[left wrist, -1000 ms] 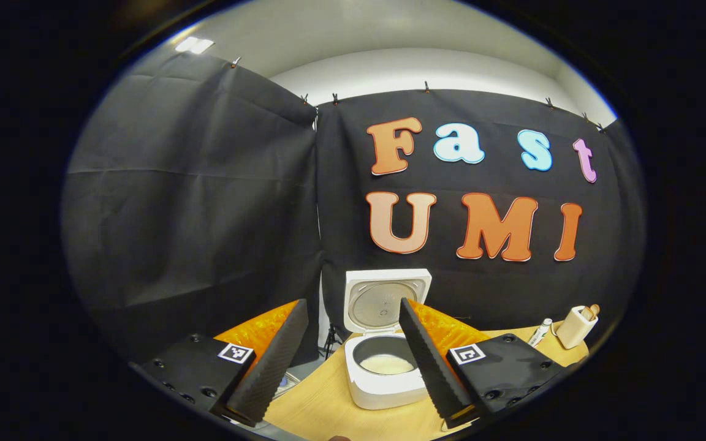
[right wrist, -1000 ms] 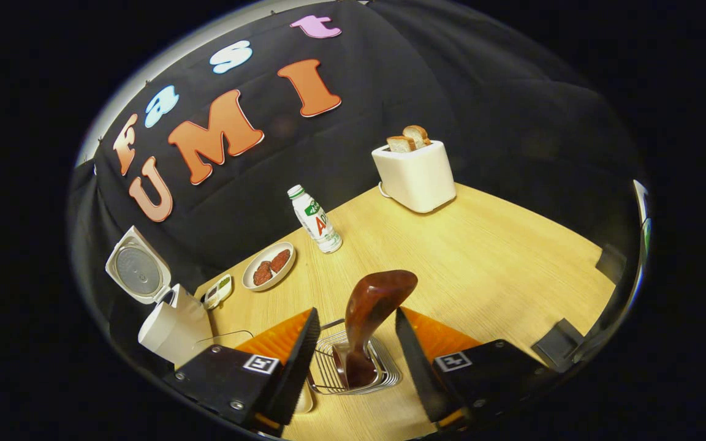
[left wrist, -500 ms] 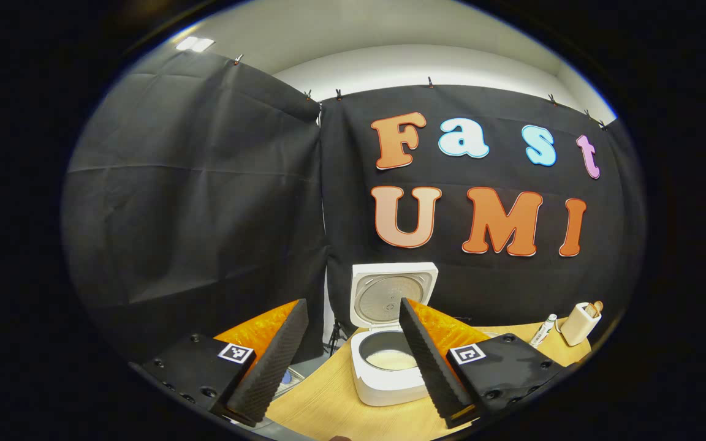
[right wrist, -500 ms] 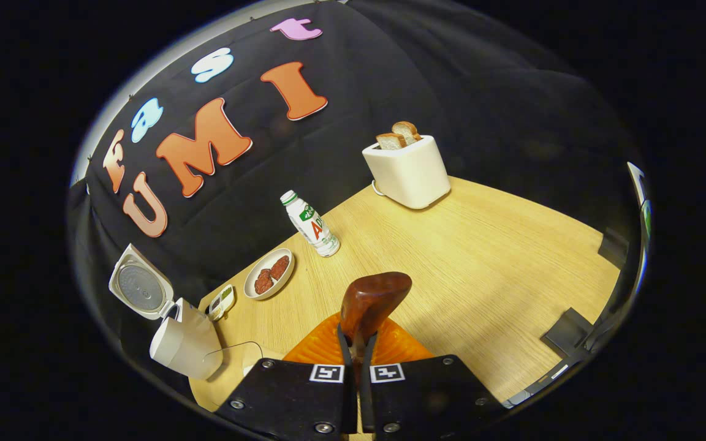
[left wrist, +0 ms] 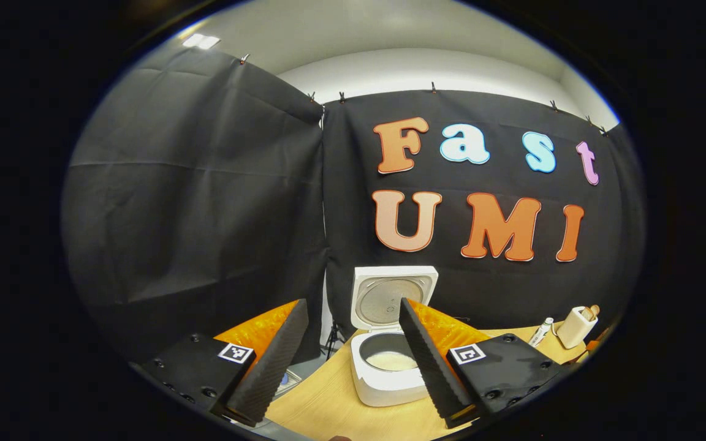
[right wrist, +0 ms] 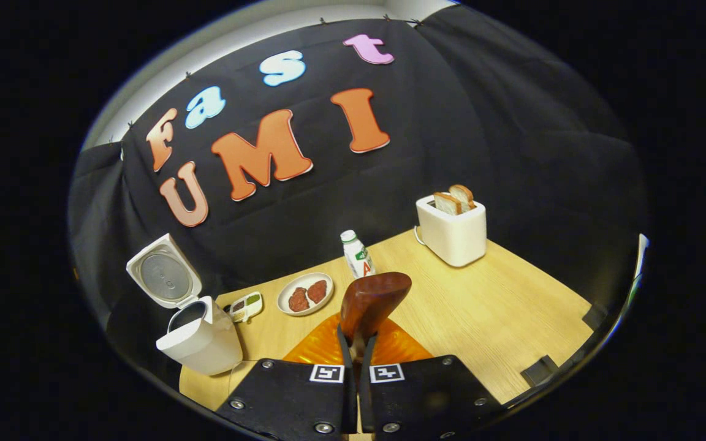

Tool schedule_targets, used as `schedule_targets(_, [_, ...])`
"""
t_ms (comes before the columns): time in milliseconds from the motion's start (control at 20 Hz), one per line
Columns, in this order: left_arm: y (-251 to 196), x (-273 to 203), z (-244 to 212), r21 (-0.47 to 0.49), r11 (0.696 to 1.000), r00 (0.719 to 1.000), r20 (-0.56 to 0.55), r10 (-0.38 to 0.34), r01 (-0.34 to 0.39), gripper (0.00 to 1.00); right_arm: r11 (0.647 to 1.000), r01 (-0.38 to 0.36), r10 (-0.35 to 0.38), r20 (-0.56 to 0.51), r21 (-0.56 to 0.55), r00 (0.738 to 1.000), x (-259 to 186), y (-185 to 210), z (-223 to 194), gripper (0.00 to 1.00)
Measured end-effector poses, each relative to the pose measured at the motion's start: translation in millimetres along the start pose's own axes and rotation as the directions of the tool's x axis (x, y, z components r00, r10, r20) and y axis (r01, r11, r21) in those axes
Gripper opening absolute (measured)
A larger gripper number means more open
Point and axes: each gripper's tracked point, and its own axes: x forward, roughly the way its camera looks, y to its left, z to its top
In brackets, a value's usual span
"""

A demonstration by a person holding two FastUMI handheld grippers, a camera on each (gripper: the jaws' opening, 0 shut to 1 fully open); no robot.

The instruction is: Close the left gripper, press the button to open the rice cooker; take a wooden spoon from the chopstick holder with the right hand, scoop a spoonful of rice and pour it into the rice cooker, then put the wooden spoon back into the chopstick holder.

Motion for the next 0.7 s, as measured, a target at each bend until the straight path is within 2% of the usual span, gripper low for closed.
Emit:
schedule_targets(300, [8, -1, 5, 0.007, 1.000, 1.000, 0.009, -0.007, 0.007, 1.00, 0.978, -0.091, 0.093, 0.002, -0.186, 0.996, 2, 66, -11, 0.01])
schedule_targets(550, [9, 2, 11, 0.047, 0.999, 1.000, 0.018, -0.018, 0.017, 1.00, 0.949, -0.155, 0.147, -0.050, -0.274, 0.988, 21, 102, -53, 0.01])
schedule_targets(700, [13, 3, 12, 0.065, 0.998, 1.000, 0.019, -0.014, 0.013, 1.00, 0.919, -0.187, 0.170, -0.077, -0.346, 0.982, 35, 115, -80, 0.01])
